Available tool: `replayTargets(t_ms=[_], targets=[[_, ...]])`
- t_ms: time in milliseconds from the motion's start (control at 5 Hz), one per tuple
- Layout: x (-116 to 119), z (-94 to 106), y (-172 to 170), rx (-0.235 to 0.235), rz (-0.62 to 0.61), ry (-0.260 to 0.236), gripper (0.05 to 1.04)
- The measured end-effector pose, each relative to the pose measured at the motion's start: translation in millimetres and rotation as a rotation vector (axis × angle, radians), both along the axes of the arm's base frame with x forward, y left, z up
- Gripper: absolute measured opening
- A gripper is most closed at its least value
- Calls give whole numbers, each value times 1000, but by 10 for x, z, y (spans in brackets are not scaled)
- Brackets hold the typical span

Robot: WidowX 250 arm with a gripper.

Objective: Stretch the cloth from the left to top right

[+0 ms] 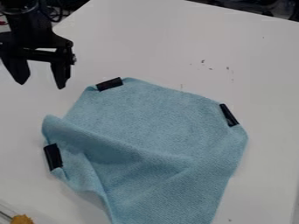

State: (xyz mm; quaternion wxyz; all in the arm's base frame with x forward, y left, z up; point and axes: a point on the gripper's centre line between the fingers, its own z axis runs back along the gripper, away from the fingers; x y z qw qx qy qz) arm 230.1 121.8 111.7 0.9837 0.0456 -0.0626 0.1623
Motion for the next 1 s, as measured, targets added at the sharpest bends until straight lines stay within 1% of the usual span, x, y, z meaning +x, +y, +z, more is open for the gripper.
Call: replayTargets(t_ms=[200,400,600,1000], targets=[[-17,-59,-10,-10,5,20,1001],[56,-96,-156,13,-28,48,1001],[188,-181,-326,35,-35,61,1001],[523,-554,-703,38,-73,57,1001]])
